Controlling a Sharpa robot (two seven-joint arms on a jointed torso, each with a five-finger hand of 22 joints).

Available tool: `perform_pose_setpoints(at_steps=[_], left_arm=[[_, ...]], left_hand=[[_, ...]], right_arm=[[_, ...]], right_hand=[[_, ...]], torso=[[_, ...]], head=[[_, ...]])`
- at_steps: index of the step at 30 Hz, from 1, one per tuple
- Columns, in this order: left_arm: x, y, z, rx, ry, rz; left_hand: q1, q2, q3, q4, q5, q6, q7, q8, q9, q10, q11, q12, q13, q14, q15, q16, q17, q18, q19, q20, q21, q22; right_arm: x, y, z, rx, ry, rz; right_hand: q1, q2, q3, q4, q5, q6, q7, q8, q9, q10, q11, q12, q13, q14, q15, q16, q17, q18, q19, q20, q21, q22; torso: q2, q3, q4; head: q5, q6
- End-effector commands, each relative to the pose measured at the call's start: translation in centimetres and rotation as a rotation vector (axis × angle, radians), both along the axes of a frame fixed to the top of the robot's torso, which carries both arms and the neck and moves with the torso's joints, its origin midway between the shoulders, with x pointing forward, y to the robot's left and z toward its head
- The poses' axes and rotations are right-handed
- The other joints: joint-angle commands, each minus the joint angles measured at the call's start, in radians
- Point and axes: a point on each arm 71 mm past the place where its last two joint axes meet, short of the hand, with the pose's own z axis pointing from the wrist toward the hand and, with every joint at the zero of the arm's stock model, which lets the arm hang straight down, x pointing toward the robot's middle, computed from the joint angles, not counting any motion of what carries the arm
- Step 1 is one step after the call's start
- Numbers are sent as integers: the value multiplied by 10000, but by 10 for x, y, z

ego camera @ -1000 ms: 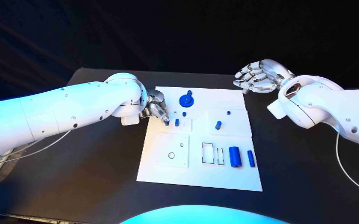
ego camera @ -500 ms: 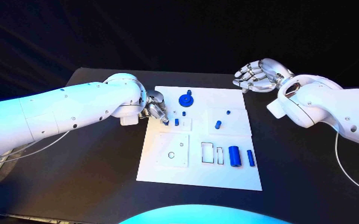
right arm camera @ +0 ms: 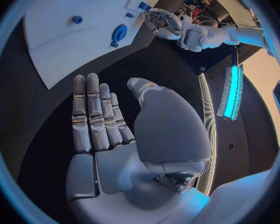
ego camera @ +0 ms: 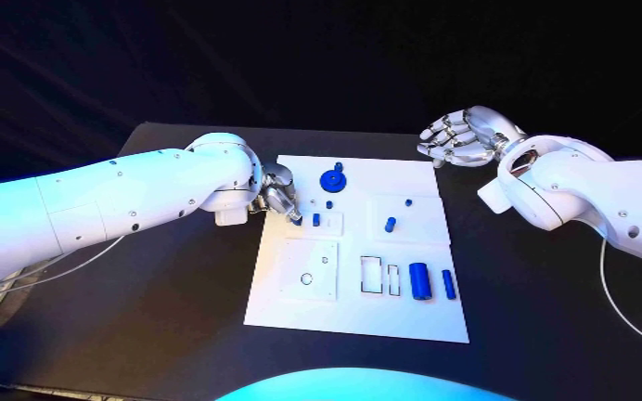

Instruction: Assemble the parts on the task board

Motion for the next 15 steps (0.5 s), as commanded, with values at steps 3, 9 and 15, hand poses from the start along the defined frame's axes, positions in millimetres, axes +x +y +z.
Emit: perform_pose_setpoints(at_steps=[3,9,15], left_arm=[[-1,-1,-3,102,33,-66],[-3,-3,-5,128,183,-178],[-5,-4,-6,191,379,-341]], left_hand=[[1,52,1758,-1797,64,231,-191,55,8,65,23,-2,18,760,-74,35,1463,-27,22,-42,50,945],[-15,38,1759,-1806,133,259,-199,57,8,95,16,14,48,769,-78,49,1496,-29,26,-46,54,953],[-162,-34,1639,-1838,889,390,-247,44,2,178,-29,-22,45,789,-118,86,1575,-34,40,-85,69,983]], right_arm=[[-1,2,0,47,-52,145],[-1,2,0,43,-32,154],[-1,2,0,38,-10,165]], right_hand=[[35,-27,2,-78,50,-57,361,-47,-12,16,61,-58,-22,-46,61,-34,-15,100,-62,18,-63,-24],[35,-27,2,-78,50,-57,361,-47,-12,16,61,-58,-22,-46,61,-34,-15,100,-62,18,-63,-24],[35,-27,2,-78,50,-57,361,-47,-12,16,61,-58,-22,-46,61,-34,-15,100,-62,18,-63,-24]], torso=[[5,-6,2],[5,-6,-1],[3,-6,2]], head=[[-7,-9],[-12,-27],[-16,-40]])
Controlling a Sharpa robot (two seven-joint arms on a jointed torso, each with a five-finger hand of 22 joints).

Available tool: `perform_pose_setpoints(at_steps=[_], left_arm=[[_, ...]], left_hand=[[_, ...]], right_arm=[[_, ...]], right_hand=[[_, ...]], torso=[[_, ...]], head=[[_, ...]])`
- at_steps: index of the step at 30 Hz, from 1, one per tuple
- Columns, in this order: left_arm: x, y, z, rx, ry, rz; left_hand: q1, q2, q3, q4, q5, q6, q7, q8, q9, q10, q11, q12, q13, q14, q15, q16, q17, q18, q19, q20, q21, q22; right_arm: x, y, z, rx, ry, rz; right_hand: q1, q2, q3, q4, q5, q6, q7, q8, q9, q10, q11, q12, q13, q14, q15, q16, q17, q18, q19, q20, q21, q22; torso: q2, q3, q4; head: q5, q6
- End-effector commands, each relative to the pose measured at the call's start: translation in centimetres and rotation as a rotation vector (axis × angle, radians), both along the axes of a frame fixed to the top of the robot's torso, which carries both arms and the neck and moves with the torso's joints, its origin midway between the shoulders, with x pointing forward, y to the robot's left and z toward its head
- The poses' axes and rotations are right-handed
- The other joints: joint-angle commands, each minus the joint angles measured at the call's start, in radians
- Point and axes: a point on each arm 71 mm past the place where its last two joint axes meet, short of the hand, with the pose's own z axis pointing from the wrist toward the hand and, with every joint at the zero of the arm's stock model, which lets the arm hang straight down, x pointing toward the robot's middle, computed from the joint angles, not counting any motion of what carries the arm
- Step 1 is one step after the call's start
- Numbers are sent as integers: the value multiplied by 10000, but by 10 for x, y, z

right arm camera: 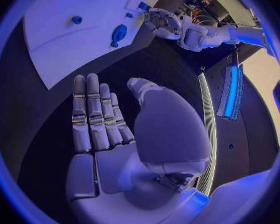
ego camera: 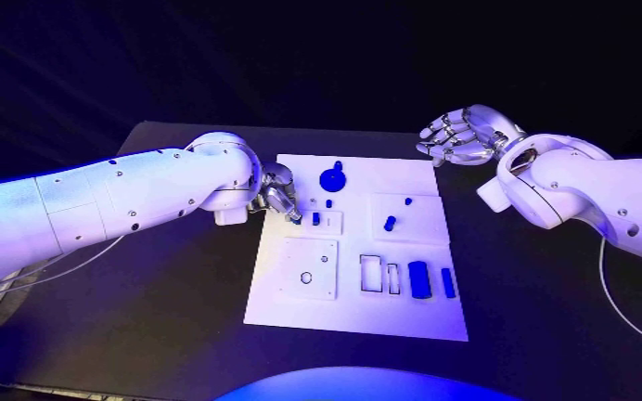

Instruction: Assemble the parts on the task board

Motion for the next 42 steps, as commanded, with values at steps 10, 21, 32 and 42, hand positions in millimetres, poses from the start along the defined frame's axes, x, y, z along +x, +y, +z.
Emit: perform_pose_setpoints(at_steps=[10,21,32,42], left_arm=[[-5,-6,-6,168,418,-392],[-2,-7,-4,-15,69,-141],[0,-10,-4,-94,-19,-69],[3,-9,-5,-22,-2,6]], left_hand=[[-286,41,1412,-1671,159,393,-286,67,34,143,-28,-73,-56,799,-70,90,1670,-37,3,-52,65,992],[-556,324,532,-1214,-25,376,-383,66,96,278,-92,-142,-79,811,-114,116,1721,-43,16,-86,32,999],[-775,306,-362,-754,-229,401,-454,-5,85,278,-139,-180,-83,810,-152,118,1724,-45,28,-119,1,993],[-848,295,-781,-481,-325,437,-471,-66,54,253,-151,-197,-87,807,-167,114,1714,-41,23,-136,-22,976]], right_arm=[[-1,2,0,25,-11,175],[-2,1,0,24,3,162],[-2,1,0,21,15,167],[-3,2,0,29,25,193]], right_hand=[[41,-17,3,-82,62,-52,362,-40,-12,27,63,-61,-49,-16,29,-69,-35,100,-74,24,-64,-57],[43,-10,2,-85,91,-52,364,-35,-13,35,65,-66,-94,-24,35,-110,-57,100,-88,30,-65,-108],[44,-3,3,-86,103,-50,364,-31,-14,42,66,-66,-117,-30,38,-131,-68,100,-96,34,-66,-136],[41,-3,-3,-86,115,-50,367,-27,-15,50,70,-67,-153,-45,46,-167,-86,98,-114,40,-68,-181]], torso=[[1,7,3],[-1,9,-2],[0,0,-1],[2,-1,2]], head=[[-24,-26],[-43,-31],[-48,-31],[-69,-22]])
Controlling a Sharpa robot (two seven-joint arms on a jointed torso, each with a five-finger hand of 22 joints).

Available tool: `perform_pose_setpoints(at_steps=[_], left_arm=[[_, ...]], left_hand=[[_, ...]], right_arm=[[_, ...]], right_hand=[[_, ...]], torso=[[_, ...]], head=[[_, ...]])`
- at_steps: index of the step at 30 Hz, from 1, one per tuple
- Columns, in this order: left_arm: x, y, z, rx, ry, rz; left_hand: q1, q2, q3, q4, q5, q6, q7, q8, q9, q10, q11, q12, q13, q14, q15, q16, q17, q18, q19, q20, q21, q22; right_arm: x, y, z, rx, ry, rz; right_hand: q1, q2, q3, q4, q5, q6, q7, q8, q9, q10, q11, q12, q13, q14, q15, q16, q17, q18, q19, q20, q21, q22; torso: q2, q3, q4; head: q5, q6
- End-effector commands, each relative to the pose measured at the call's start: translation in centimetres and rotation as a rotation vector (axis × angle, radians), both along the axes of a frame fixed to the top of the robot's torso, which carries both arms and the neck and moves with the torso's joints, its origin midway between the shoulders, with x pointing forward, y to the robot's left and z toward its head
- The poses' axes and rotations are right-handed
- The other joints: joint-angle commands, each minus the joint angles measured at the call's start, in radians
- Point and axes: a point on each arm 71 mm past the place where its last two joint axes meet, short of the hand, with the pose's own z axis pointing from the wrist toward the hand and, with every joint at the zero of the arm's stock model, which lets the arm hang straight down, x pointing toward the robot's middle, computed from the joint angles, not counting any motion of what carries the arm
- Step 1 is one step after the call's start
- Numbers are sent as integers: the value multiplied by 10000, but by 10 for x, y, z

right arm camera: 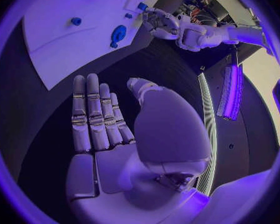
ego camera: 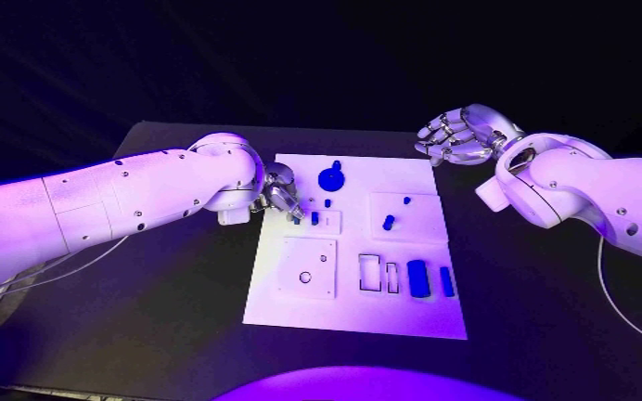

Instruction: Assemble the parts on the task board

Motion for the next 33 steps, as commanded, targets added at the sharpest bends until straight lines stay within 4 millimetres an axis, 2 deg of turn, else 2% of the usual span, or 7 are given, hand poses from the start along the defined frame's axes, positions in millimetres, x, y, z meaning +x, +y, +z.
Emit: perform_pose_setpoints(at_steps=[1,9,11,12,18,29,33], left_arm=[[0,-3,-2,-59,83,-69],[2,0,-3,19,100,-11],[3,1,-3,43,82,11],[3,1,-3,54,73,20],[4,4,-3,123,15,41],[3,8,-3,157,-20,67],[3,10,-1,110,-119,147]], left_hand=[[-96,-29,-137,36,-59,16,-84,-61,-18,16,-26,-37,-11,823,-81,41,1723,-43,31,-64,-59,982],[-164,-102,-639,376,-244,80,-98,-139,-64,-2,-35,-40,3,819,-90,36,1711,-42,34,-74,-76,976],[-106,-85,-821,499,-633,99,-107,-183,-90,-8,-40,-39,13,821,-95,39,1718,-41,36,-78,-83,975],[-67,-93,-964,621,-1073,120,-105,-224,-113,-12,-39,-36,26,820,-94,36,1713,-44,43,-78,-84,982],[-108,-296,-1602,1177,-1902,210,-85,-321,-168,-33,-19,-44,32,820,-77,37,1714,-40,39,-66,-108,970],[79,-473,-2239,1819,-2659,258,-66,-388,-180,-58,0,-67,20,814,-63,27,1693,-35,33,-52,-132,960],[124,-468,-2287,1873,-2740,265,-68,-387,-175,-66,0,-79,3,816,-63,31,1701,-34,31,-52,-136,957]], right_arm=[[-1,2,0,8,0,173],[-1,2,0,14,0,181],[-1,2,0,15,-1,181],[-1,2,0,15,-1,180],[-2,2,0,17,-4,177],[-2,1,0,19,-10,164],[-2,1,0,20,-16,161]], right_hand=[[41,-3,-2,-29,38,-50,367,-27,-16,15,35,-69,-18,-47,47,-71,-19,100,-80,5,-69,-20],[40,-3,-5,-30,42,-50,368,-25,-17,21,36,-68,-39,-56,51,-93,-30,99,-92,9,-70,-48],[39,-3,-7,-31,43,-51,368,-23,-17,24,38,-68,-49,-61,53,-104,-36,99,-98,12,-70,-61],[39,-3,-7,-31,43,-51,368,-23,-17,24,38,-68,-49,-61,53,-104,-36,99,-98,12,-70,-61],[39,-3,-8,-31,44,-51,369,-23,-18,26,39,-68,-58,-66,55,-113,-40,99,-103,13,-71,-72],[39,-4,-10,-32,45,-53,370,-22,-18,27,40,-69,-71,-70,57,-125,-46,98,-110,16,-71,-88],[39,-4,-10,-32,45,-53,370,-22,-18,27,40,-69,-71,-70,57,-125,-46,98,-110,16,-71,-88]], torso=[[2,-1,0],[-2,0,2],[0,1,2],[-1,2,0],[0,0,-1],[-2,-1,-3],[-2,-1,1]], head=[[-8,1],[-16,-10],[-14,-25],[-13,-30],[-18,-38],[-18,-41],[-23,-37]])
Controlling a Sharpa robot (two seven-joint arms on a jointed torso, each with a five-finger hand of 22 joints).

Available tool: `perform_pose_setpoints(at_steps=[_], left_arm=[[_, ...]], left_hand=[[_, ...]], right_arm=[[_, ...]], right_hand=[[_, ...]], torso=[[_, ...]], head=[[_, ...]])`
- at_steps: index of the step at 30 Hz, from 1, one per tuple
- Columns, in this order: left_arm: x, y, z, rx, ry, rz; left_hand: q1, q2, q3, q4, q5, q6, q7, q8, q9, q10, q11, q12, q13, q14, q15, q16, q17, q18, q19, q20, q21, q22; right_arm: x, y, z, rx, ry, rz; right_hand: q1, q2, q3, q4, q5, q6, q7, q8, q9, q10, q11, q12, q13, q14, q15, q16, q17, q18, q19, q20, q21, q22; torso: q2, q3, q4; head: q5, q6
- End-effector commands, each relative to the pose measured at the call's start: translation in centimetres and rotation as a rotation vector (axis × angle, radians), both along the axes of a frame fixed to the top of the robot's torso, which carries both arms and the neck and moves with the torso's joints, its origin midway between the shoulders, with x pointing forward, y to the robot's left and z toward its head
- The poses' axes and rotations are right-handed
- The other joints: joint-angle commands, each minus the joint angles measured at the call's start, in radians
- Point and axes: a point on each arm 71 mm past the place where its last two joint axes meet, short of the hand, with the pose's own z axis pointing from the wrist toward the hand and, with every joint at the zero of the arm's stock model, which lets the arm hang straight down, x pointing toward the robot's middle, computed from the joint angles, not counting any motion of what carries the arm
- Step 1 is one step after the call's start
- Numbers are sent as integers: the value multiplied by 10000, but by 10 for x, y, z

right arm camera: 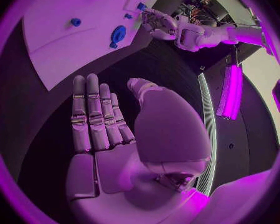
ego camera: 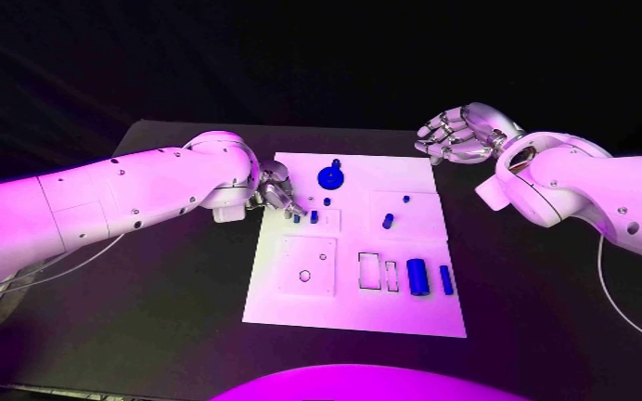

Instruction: Assemble the parts on the task board

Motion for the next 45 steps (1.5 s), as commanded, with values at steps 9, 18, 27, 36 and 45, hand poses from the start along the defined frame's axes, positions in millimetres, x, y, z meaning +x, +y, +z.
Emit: perform_pose_setpoints(at_steps=[9,18,27,36,45], left_arm=[[0,0,8,-831,-374,463],[5,0,28,-2671,-1520,1063],[6,-19,46,-4025,-4083,-403],[-2,-43,37,-3571,-6079,-3048],[-1,-56,22,-2328,-6033,-4449]], left_hand=[[52,11,-263,248,-143,-90,105,-36,30,-153,48,-116,-57,731,-2,-45,1526,13,-136,-4,-183,768],[-122,80,-845,252,-568,-836,336,-64,141,-1240,261,-1083,-1415,534,167,-369,863,248,-832,119,-860,-205],[3138,-236,-329,-129,-429,-2526,1163,-854,-662,-4202,1003,-3440,-4019,-1055,809,-2534,-2768,846,-2864,658,-3062,-2896],[4106,-880,543,-349,-502,-2658,1270,-1627,-1990,-5310,1311,-5896,-6206,-2355,1089,-3591,-4580,1306,-4654,963,-5270,-5207],[4058,-897,99,-340,-561,-2136,1245,-2052,-2681,-5332,1392,-6667,-7065,-2360,1181,-3469,-4757,1275,-4462,1038,-5316,-5123]], right_arm=[[0,1,0,9,-41,162],[1,0,0,-4,-46,124],[1,-3,0,-10,-65,60],[1,-2,-1,-5,-50,71],[0,-2,-1,-1,-44,83]], right_hand=[[40,-3,-12,-35,48,-57,372,-22,-12,28,43,-70,-30,-41,24,-66,-24,98,-84,-17,-35,-35],[43,1,-11,-37,50,-58,373,-21,-13,30,43,-70,-42,-41,26,-75,-29,99,-88,-16,-34,-49],[50,1,-9,-42,52,-59,373,-21,-13,30,43,-71,-51,-40,26,-82,-33,100,-90,-15,-33,-60],[60,3,-6,-50,56,-60,372,-20,-14,32,42,-71,-62,-38,25,-89,-37,101,-92,-14,-31,-73],[60,3,-6,-50,56,-60,372,-20,-14,32,42,-71,-62,-38,25,-89,-37,101,-92,-14,-31,-73]], torso=[[-11,-3,1],[-15,7,2],[2,4,5],[8,-4,-5],[14,-3,-13]], head=[[-7,13],[-24,62],[-65,114],[-88,133],[-105,135]])
